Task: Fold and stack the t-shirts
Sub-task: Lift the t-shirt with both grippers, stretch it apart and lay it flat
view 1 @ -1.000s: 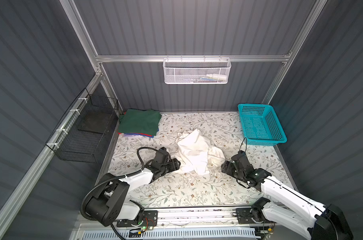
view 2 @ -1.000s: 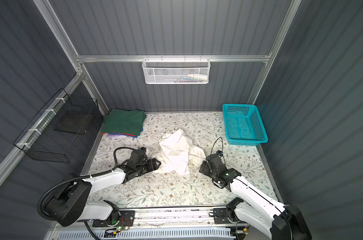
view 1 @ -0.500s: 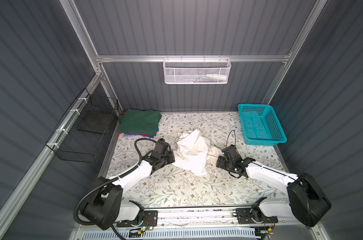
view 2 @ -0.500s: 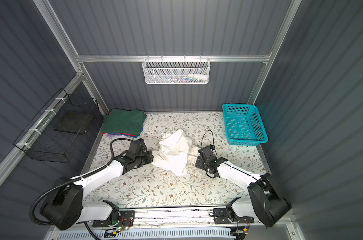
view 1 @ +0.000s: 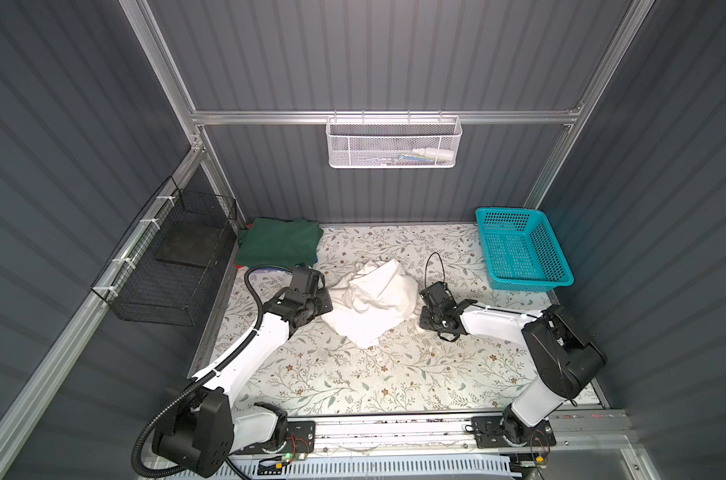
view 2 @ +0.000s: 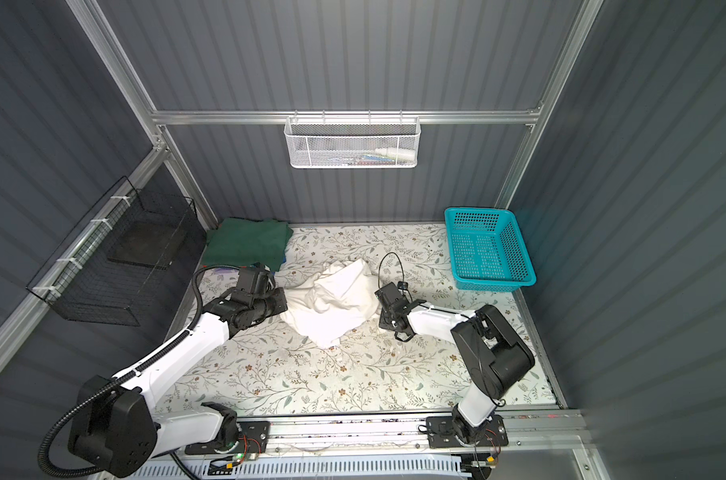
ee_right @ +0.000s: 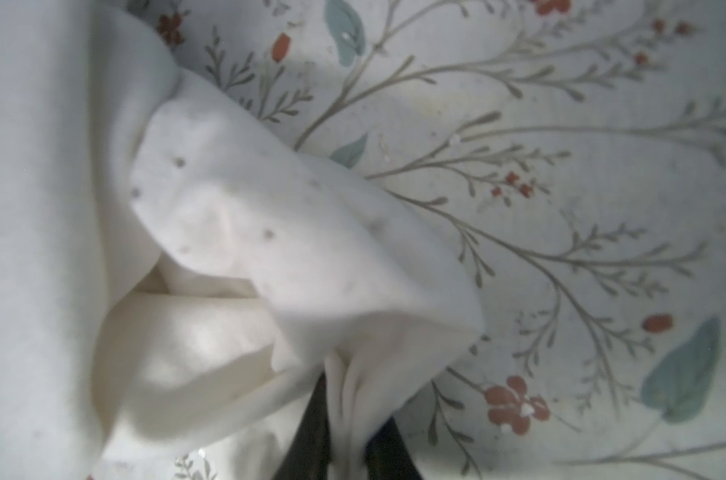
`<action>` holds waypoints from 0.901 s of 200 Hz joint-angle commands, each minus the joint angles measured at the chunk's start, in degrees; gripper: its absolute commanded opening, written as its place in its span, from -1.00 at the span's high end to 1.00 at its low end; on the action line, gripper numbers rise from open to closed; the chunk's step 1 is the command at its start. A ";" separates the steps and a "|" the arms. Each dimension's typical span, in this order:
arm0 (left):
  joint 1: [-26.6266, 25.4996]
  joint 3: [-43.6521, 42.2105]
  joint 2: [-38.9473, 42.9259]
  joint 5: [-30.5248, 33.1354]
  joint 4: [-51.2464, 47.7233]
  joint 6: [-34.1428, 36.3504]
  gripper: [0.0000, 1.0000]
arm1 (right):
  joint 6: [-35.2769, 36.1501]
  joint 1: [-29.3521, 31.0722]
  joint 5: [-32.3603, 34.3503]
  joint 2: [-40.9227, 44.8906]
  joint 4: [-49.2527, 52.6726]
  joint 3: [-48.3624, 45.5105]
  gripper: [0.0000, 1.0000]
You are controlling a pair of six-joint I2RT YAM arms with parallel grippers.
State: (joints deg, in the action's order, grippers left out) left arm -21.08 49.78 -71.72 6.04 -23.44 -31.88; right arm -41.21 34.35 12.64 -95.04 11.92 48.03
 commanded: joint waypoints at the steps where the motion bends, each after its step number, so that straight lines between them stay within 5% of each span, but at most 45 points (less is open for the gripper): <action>1: 2.52 4.05 2.84 2.59 -4.43 2.59 1.00 | 0.42 0.02 5.06 2.55 6.07 0.64 1.00; 70: 8.16 15.21 4.94 14.48 -13.99 10.13 1.00 | 3.84 -6.83 17.77 22.66 22.32 4.44 1.00; 123: 8.16 14.67 11.43 11.15 -14.42 8.57 1.00 | 2.83 -6.75 11.37 38.45 27.54 4.19 1.00; 151: 8.16 15.43 8.12 6.11 -12.77 6.74 1.00 | 3.13 -6.80 5.75 37.83 24.48 5.19 1.00; 180: 8.15 20.06 0.78 2.57 -8.21 6.36 1.00 | 7.35 -8.81 5.33 28.19 22.11 12.42 1.00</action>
State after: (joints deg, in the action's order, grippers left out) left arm -13.17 64.93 -65.69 12.47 -35.99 -24.64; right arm -37.47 27.27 19.73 -60.20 36.47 54.76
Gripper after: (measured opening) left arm 0.054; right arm 0.059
